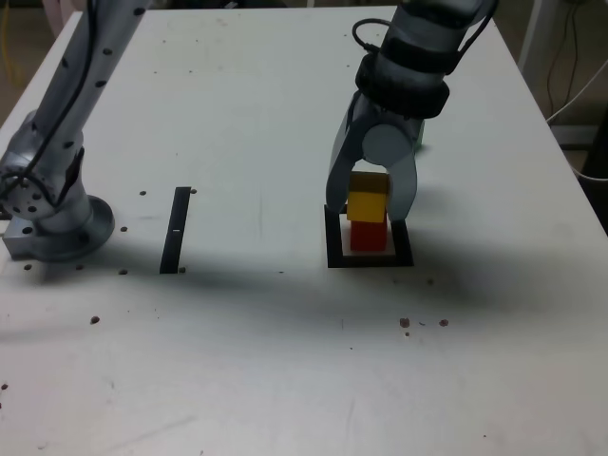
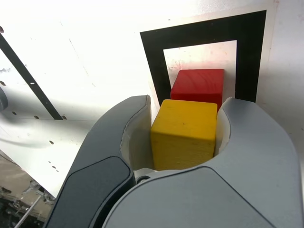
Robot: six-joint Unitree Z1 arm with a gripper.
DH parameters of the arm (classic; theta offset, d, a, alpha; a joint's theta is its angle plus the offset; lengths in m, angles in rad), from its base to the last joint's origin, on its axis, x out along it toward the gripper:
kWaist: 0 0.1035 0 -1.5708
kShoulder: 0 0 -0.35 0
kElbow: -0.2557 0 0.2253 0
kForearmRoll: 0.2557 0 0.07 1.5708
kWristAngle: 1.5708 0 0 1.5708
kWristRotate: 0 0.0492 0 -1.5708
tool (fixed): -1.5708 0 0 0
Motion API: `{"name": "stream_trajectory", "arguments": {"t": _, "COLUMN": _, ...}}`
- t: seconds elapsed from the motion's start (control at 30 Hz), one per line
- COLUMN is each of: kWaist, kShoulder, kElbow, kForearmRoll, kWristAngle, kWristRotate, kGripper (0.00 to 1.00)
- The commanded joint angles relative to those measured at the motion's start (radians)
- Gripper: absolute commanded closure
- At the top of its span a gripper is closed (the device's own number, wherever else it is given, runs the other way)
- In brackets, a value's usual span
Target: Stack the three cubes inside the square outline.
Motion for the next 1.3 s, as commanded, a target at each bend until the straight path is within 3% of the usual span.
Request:
{"name": "stream_trajectory", "arguments": {"t": 0.0, "kWaist": 0.002, "kShoulder": 0.010, "kElbow": -0.001, "kForearmRoll": -0.004, "kWristAngle": 0.000, "kWristRotate": 0.003, "kGripper": 0.61}}
{"name": "stream_trajectory", "arguments": {"t": 0.03, "kWaist": 0.002, "kShoulder": 0.011, "kElbow": -0.001, "kForearmRoll": -0.005, "kWristAngle": -0.001, "kWristRotate": 0.004, "kGripper": 0.59}}
{"name": "stream_trajectory", "arguments": {"t": 0.23, "kWaist": 0.004, "kShoulder": 0.011, "kElbow": 0.000, "kForearmRoll": -0.019, "kWristAngle": -0.004, "kWristRotate": 0.024, "kGripper": 0.14}}
{"name": "stream_trajectory", "arguments": {"t": 0.3, "kWaist": 0.004, "kShoulder": 0.011, "kElbow": 0.002, "kForearmRoll": -0.022, "kWristAngle": -0.004, "kWristRotate": 0.026, "kGripper": 0.08}}
{"name": "stream_trajectory", "arguments": {"t": 0.63, "kWaist": 0.008, "kShoulder": -0.004, "kElbow": 0.023, "kForearmRoll": -0.025, "kWristAngle": 0.001, "kWristRotate": 0.026, "kGripper": 0.02}}
{"name": "stream_trajectory", "arguments": {"t": 1.03, "kWaist": 0.037, "kShoulder": -0.098, "kElbow": 0.056, "kForearmRoll": -0.014, "kWristAngle": 0.082, "kWristRotate": 0.028, "kGripper": 0.01}}
{"name": "stream_trajectory", "arguments": {"t": 1.27, "kWaist": 0.087, "kShoulder": -0.103, "kElbow": 0.005, "kForearmRoll": 0.010, "kWristAngle": 0.101, "kWristRotate": 0.071, "kGripper": 0.01}}
